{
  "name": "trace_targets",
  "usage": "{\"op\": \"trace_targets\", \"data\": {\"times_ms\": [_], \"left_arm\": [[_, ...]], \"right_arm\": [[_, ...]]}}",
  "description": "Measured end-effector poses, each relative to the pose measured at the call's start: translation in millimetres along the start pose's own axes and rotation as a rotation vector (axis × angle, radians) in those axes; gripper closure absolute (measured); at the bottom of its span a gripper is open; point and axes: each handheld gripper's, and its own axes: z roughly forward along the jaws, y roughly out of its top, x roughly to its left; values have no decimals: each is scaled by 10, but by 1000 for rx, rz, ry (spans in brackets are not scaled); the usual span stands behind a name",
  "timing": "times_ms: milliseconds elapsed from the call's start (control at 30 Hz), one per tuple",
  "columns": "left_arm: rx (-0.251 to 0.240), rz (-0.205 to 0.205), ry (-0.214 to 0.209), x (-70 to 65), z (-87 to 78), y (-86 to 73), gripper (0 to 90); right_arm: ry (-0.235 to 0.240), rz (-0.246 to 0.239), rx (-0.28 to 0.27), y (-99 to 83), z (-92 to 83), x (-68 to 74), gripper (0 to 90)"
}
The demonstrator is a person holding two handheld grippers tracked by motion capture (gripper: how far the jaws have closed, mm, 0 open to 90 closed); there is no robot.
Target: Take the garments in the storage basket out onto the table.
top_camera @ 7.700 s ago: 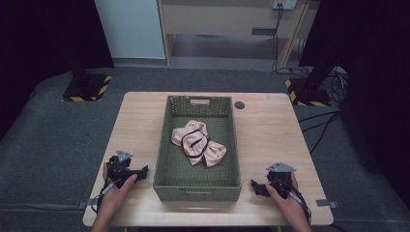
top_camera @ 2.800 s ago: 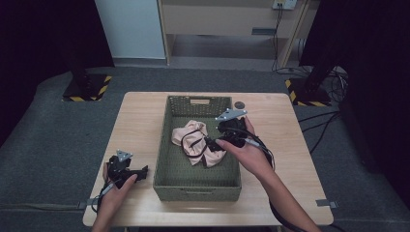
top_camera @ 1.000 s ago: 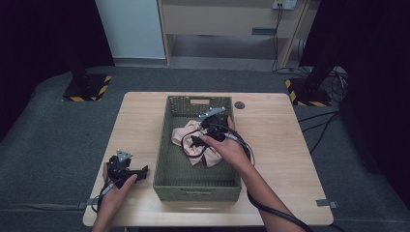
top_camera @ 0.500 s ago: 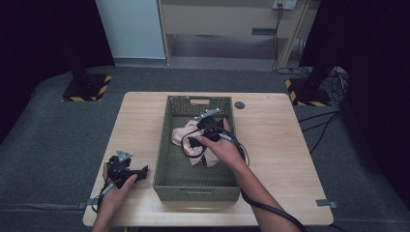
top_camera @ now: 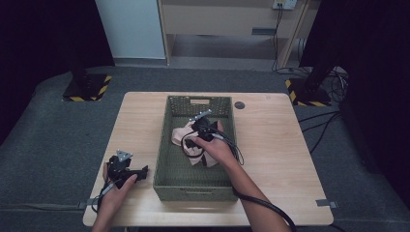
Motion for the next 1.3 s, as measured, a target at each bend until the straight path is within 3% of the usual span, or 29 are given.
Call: {"op": "trace_targets", "data": {"times_ms": [633, 833, 1000, 1167, 1300], "left_arm": [[0, 0, 0, 0, 0, 0, 0], [0, 0, 0, 0, 0, 0, 0], [0, 0, 0, 0, 0, 0, 0], [1, 2, 0, 1, -2, 0, 0], [1, 1, 0, 1, -2, 0, 0]], "right_arm": [[7, 45, 86, -71, 307, -46, 40], [25, 52, 102, -104, 342, -64, 97], [31, 26, 121, -114, 364, -51, 227], [43, 3, 110, -100, 305, -56, 446], [43, -7, 93, -97, 253, -58, 545]]}}
